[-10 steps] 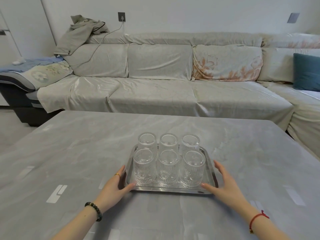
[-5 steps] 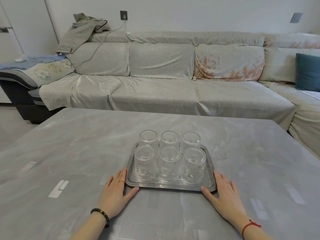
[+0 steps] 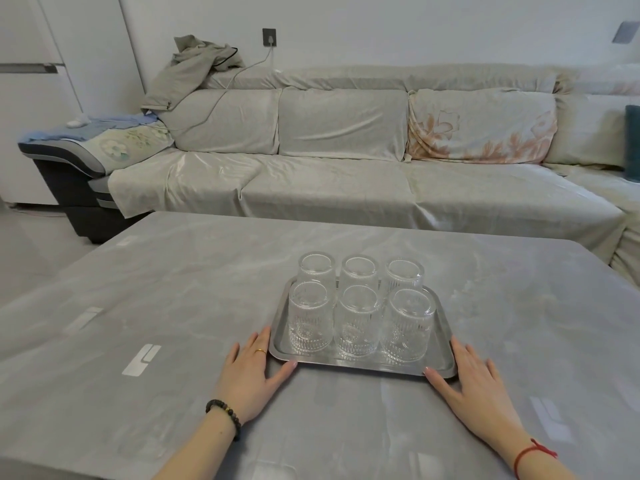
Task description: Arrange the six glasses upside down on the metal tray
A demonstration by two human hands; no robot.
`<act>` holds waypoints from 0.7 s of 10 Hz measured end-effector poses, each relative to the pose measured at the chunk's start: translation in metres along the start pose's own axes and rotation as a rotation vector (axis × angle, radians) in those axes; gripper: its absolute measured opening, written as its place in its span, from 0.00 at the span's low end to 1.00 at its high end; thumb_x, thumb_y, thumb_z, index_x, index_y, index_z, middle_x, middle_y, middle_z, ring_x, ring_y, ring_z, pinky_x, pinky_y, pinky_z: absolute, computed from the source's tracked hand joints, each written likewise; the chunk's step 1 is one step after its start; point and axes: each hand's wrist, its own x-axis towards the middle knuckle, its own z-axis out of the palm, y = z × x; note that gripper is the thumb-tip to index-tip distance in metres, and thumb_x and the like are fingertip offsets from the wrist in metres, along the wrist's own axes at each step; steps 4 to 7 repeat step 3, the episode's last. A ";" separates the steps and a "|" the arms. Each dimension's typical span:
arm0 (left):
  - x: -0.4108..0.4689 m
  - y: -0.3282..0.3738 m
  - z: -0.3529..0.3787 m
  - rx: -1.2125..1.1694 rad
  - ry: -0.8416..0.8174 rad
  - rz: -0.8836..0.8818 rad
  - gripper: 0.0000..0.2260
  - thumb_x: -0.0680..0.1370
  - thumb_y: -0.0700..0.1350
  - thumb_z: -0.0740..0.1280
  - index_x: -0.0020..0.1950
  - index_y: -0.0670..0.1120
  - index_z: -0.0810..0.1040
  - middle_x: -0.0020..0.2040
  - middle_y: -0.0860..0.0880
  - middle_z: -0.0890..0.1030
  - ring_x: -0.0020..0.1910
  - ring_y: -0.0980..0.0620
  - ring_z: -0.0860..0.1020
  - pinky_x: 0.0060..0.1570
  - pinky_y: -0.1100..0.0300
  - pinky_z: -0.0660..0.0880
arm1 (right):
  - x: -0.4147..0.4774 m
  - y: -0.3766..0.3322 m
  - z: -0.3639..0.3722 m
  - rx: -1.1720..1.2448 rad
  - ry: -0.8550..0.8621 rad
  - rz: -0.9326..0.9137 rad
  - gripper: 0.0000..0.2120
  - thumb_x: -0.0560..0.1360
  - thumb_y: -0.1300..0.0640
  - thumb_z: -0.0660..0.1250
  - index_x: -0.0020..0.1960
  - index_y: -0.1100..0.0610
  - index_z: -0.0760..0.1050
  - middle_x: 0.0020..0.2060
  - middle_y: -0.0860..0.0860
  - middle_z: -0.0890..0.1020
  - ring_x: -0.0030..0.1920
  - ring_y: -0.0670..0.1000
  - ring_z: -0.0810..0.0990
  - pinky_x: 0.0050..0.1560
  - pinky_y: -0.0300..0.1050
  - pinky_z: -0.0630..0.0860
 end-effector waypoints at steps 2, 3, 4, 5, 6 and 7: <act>0.000 -0.001 0.001 -0.033 0.032 0.000 0.38 0.71 0.68 0.53 0.74 0.47 0.51 0.75 0.50 0.60 0.74 0.54 0.55 0.73 0.54 0.48 | -0.005 -0.004 -0.007 0.247 0.003 0.043 0.37 0.73 0.39 0.58 0.73 0.55 0.48 0.74 0.52 0.60 0.74 0.51 0.56 0.75 0.52 0.46; 0.001 -0.003 0.002 -0.029 0.047 -0.002 0.39 0.70 0.69 0.54 0.73 0.47 0.53 0.74 0.50 0.62 0.73 0.54 0.57 0.73 0.53 0.50 | -0.014 -0.027 -0.031 0.760 0.100 0.108 0.39 0.68 0.40 0.63 0.73 0.50 0.50 0.74 0.49 0.58 0.73 0.49 0.57 0.73 0.48 0.53; 0.001 -0.003 0.002 -0.029 0.047 -0.002 0.39 0.70 0.69 0.54 0.73 0.47 0.53 0.74 0.50 0.62 0.73 0.54 0.57 0.73 0.53 0.50 | -0.014 -0.027 -0.031 0.760 0.100 0.108 0.39 0.68 0.40 0.63 0.73 0.50 0.50 0.74 0.49 0.58 0.73 0.49 0.57 0.73 0.48 0.53; 0.001 -0.003 0.002 -0.029 0.047 -0.002 0.39 0.70 0.69 0.54 0.73 0.47 0.53 0.74 0.50 0.62 0.73 0.54 0.57 0.73 0.53 0.50 | -0.014 -0.027 -0.031 0.760 0.100 0.108 0.39 0.68 0.40 0.63 0.73 0.50 0.50 0.74 0.49 0.58 0.73 0.49 0.57 0.73 0.48 0.53; 0.001 -0.003 0.002 -0.029 0.047 -0.002 0.39 0.70 0.69 0.54 0.73 0.47 0.53 0.74 0.50 0.62 0.73 0.54 0.57 0.73 0.53 0.50 | -0.014 -0.027 -0.031 0.760 0.100 0.108 0.39 0.68 0.40 0.63 0.73 0.50 0.50 0.74 0.49 0.58 0.73 0.49 0.57 0.73 0.48 0.53; 0.001 -0.003 0.002 -0.029 0.047 -0.002 0.39 0.70 0.69 0.54 0.73 0.47 0.53 0.74 0.50 0.62 0.73 0.54 0.57 0.73 0.53 0.50 | -0.014 -0.027 -0.031 0.760 0.100 0.108 0.39 0.68 0.40 0.63 0.73 0.50 0.50 0.74 0.49 0.58 0.73 0.49 0.57 0.73 0.48 0.53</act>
